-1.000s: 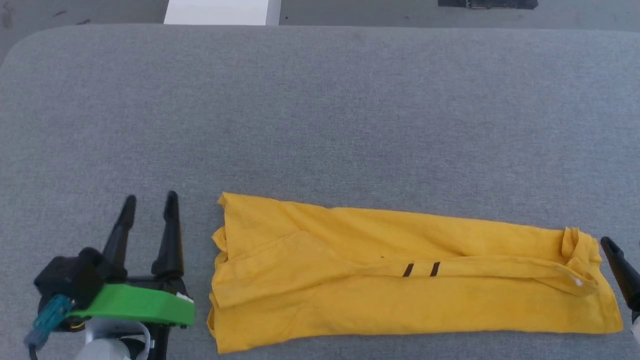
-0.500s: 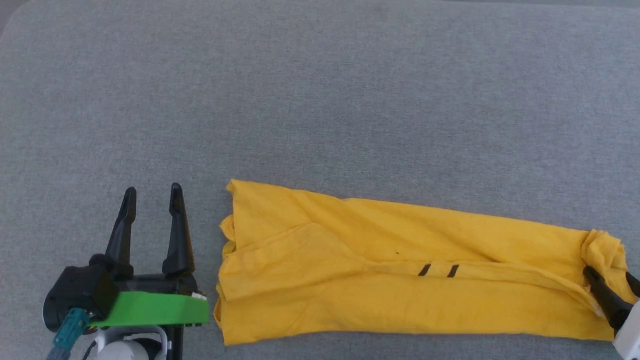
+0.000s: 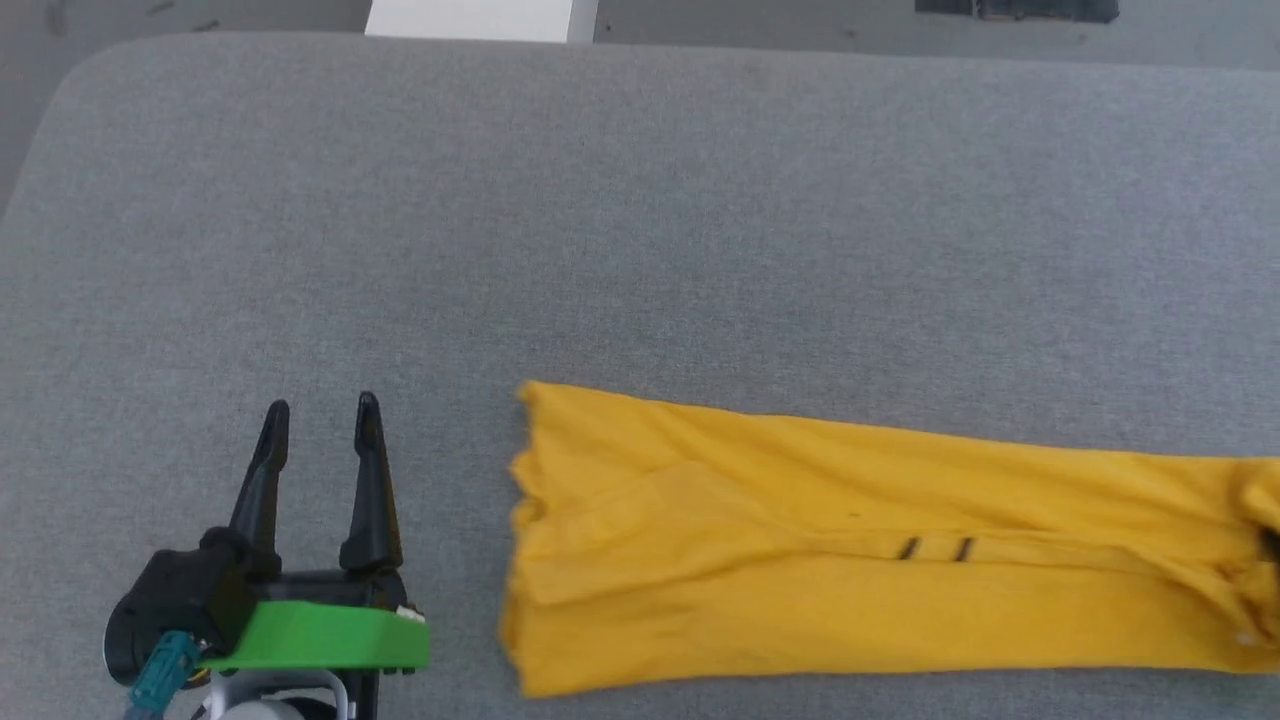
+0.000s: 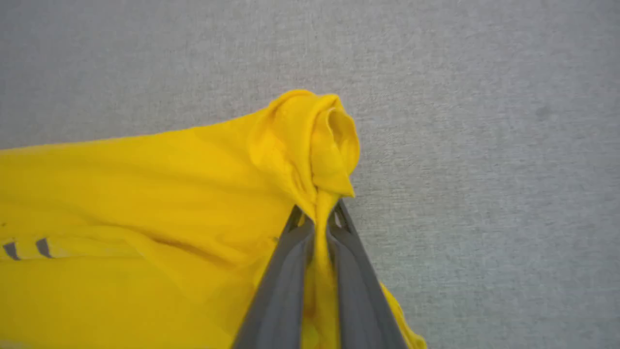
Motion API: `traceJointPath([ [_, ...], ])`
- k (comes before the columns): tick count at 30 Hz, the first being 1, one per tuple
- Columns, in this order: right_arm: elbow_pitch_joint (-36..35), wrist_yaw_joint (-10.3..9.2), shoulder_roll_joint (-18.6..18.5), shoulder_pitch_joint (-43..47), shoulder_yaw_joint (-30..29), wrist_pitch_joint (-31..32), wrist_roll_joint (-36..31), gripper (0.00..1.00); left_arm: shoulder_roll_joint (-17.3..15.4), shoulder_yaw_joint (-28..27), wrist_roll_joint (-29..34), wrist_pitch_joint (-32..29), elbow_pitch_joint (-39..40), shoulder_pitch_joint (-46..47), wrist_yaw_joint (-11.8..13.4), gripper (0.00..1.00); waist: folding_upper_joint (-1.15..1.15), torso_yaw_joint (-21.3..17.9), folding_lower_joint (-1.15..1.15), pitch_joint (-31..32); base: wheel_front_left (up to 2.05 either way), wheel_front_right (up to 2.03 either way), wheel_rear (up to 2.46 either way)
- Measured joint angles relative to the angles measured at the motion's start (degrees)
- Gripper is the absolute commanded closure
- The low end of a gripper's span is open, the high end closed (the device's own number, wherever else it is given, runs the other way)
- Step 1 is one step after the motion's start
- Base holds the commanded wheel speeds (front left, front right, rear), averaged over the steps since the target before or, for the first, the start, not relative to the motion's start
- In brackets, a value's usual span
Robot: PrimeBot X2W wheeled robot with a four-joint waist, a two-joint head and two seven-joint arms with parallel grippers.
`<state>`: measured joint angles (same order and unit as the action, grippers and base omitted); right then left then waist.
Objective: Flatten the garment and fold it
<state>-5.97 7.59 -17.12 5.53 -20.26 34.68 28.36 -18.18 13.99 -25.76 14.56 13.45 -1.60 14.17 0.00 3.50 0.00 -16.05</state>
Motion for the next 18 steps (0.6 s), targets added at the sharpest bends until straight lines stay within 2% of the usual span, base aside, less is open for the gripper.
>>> traceJointPath([
  [5,0.16,-0.01,-1.27,0.07,-7.87,0.16,-3.36,1.00,0.14,0.55,-0.32,0.10,-0.18,-1.04,-0.01,0.00,0.00,-0.24,0.00,1.97,0.00,0.00,0.00],
  [8,-1.42,-0.01,-1.55,0.41,-9.29,1.63,-3.77,1.00,0.18,0.88,-0.53,0.09,-0.42,-1.12,-0.02,0.00,0.00,-0.22,0.00,2.81,0.00,0.00,0.00],
  [13,-7.50,-0.01,-1.70,2.28,-2.74,7.55,-0.62,1.00,0.35,1.35,-1.05,0.10,-1.00,-1.40,-0.13,0.00,0.00,-0.22,0.00,3.73,0.00,0.00,0.00],
  [18,-14.21,-0.02,-0.85,3.05,8.02,12.74,4.95,1.00,1.09,1.79,-1.46,0.10,-1.70,-1.69,-0.53,0.00,0.00,-0.02,0.00,4.31,0.00,0.00,0.00],
])
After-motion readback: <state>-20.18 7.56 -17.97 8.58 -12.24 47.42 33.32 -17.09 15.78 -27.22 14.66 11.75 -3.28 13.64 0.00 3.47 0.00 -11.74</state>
